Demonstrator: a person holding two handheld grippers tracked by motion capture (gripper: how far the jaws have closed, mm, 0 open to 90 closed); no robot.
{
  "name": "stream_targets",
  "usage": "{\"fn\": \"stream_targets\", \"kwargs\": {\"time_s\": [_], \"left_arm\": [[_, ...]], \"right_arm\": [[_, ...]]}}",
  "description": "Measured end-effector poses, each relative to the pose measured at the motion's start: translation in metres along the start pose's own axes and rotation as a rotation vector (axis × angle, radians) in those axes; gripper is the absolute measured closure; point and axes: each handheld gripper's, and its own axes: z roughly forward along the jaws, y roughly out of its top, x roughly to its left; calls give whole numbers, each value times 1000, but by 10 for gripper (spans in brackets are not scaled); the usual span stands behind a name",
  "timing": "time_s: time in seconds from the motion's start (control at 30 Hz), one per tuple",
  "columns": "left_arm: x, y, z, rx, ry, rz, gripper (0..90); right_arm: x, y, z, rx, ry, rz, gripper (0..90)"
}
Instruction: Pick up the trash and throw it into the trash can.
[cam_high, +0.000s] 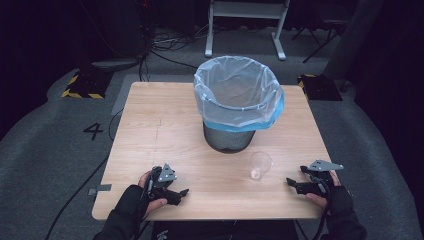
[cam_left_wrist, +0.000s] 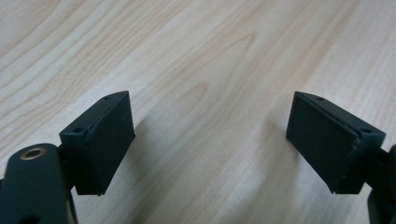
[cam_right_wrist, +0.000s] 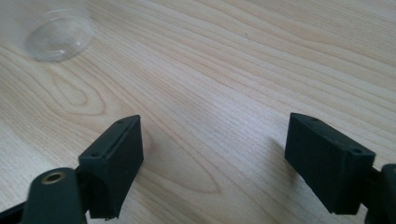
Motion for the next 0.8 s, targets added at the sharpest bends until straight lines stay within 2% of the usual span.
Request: {"fn": "stream_targets", "kwargs": {"time_s": [0.1,0.23,0.27,0.37,0.5,0.63,0.8], "left_arm": [[0,0,0,1,2,-4,147],[0,0,0,0,4,-3,145],[0,-1,0,-4,0,-4,146],[0,-2,-1,1,2,-2,146],[-1,-2,-1,-1,6,-7,144],[-2,0,1,3,0,-17,131],[-2,1,1,1,-1,-16,129]], "right_arm": [[-2,0,-2,0,14,15,194],[-2,2,-8,-17,25,9,190],[5,7,-16,-49,56,-10,179],[17,16,-24,-78,81,-62,161],[32,23,-29,-98,106,-94,170],[41,26,-33,-115,120,-126,182],[44,29,-37,-136,127,-132,187]]}}
